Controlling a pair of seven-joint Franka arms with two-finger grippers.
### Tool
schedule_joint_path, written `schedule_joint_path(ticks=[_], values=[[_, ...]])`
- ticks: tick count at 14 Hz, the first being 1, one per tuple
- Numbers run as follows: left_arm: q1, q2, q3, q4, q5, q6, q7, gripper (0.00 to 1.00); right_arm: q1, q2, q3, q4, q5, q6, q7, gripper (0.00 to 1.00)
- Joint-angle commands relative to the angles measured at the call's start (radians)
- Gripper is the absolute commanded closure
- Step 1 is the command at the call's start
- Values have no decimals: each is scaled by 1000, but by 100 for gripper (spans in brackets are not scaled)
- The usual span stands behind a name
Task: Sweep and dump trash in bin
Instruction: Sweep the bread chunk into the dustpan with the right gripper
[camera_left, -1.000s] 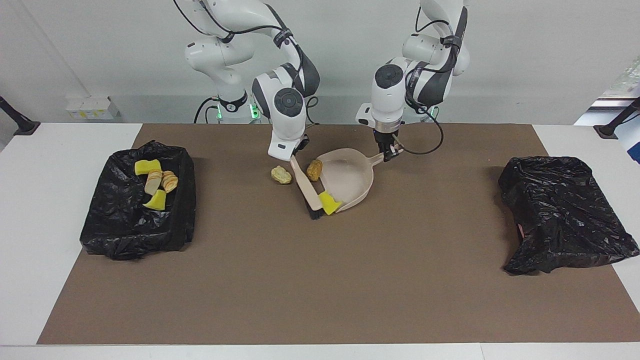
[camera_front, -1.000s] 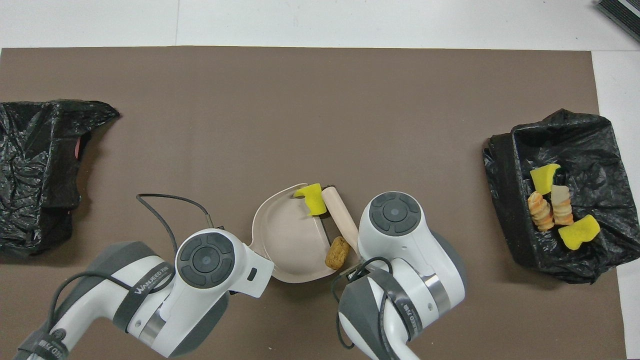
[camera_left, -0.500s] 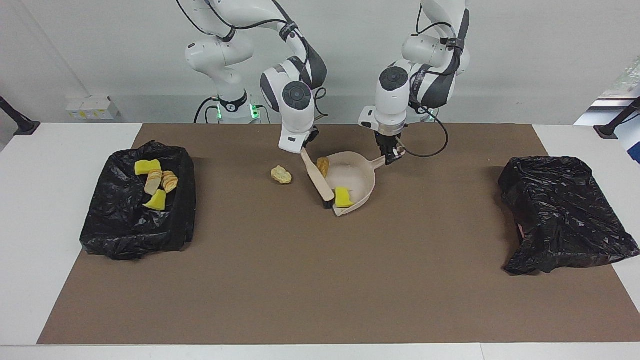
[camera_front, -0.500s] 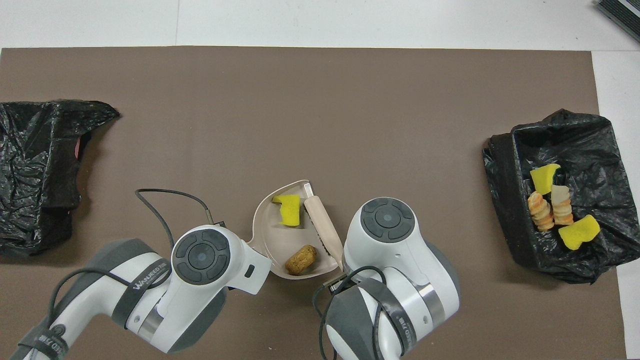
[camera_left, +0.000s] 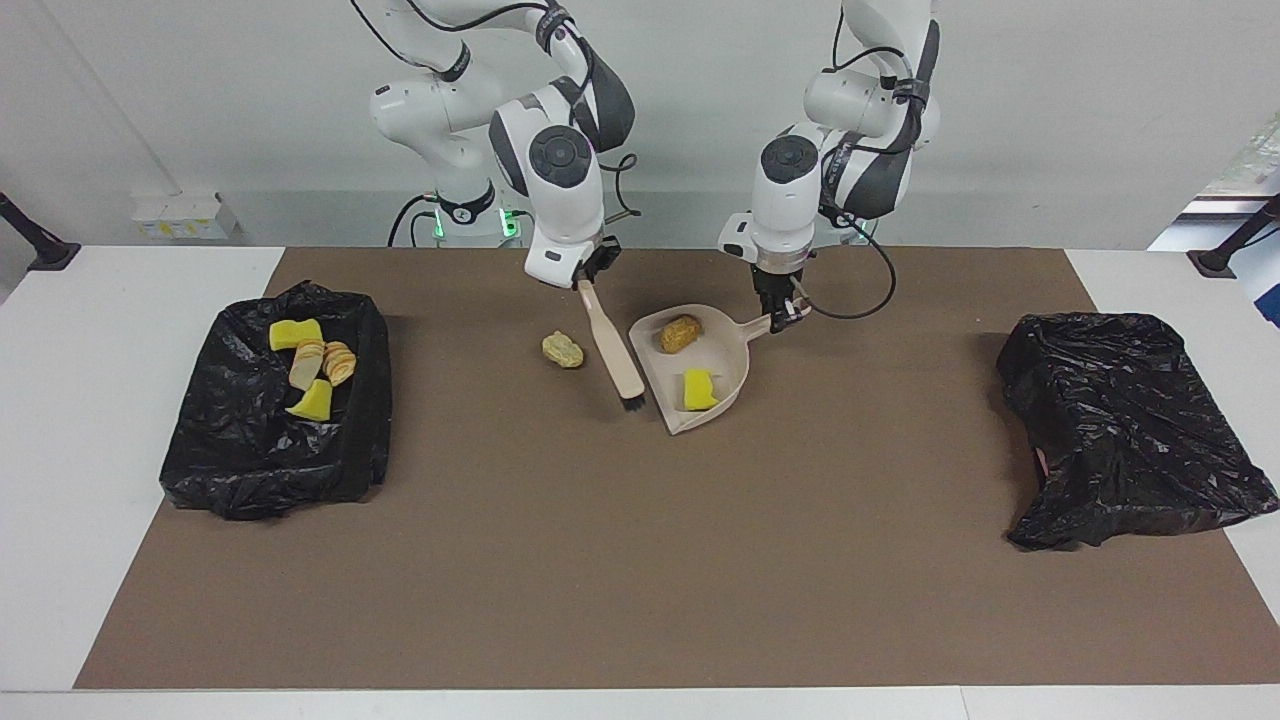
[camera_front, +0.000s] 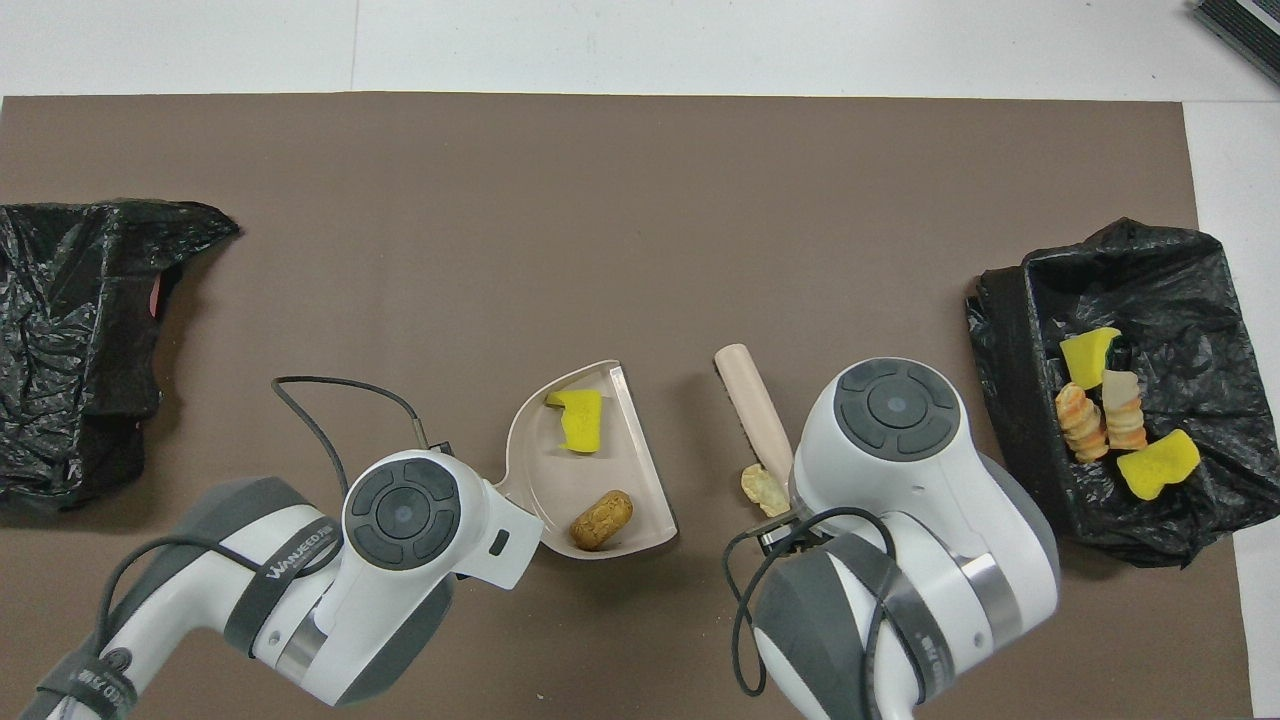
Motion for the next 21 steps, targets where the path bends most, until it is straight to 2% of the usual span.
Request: schedule_joint_path(ticks=[1, 3, 5, 7, 9, 11, 14, 18, 21], values=[[1, -4, -1, -9, -10, 15, 30, 100, -79, -56, 10, -89, -68, 18, 52, 100], [0, -4, -1, -10, -9, 13, 33, 100, -147, -86, 14, -151, -68, 59, 58, 100], [-6, -4, -2, -9, -9, 13, 34, 100, -150, -171, 16, -297, -55, 201, 65, 100], [-10, -4, -2, -9, -9, 12, 34, 100, -138, -177, 19, -328, -33, 213, 71, 100], [-10, -4, -1, -9, -9, 12, 34, 100, -97, -151, 19, -348, 80, 235, 84, 100], [-10, -4, -1, -9, -9, 13, 33, 100, -44, -128, 19, -347, 125, 265, 88, 100], [-10, -4, -2, -9, -9, 21, 33, 100, 72, -59, 19, -319, 223, 395, 170, 100], [-11, -2, -4, -9, -9, 45, 34, 100, 124, 25, 20, -178, 362, 412, 218, 100], [-13, -2, -5, -10, -9, 50, 37, 100, 141, 73, 20, -85, 364, 398, 259, 100]])
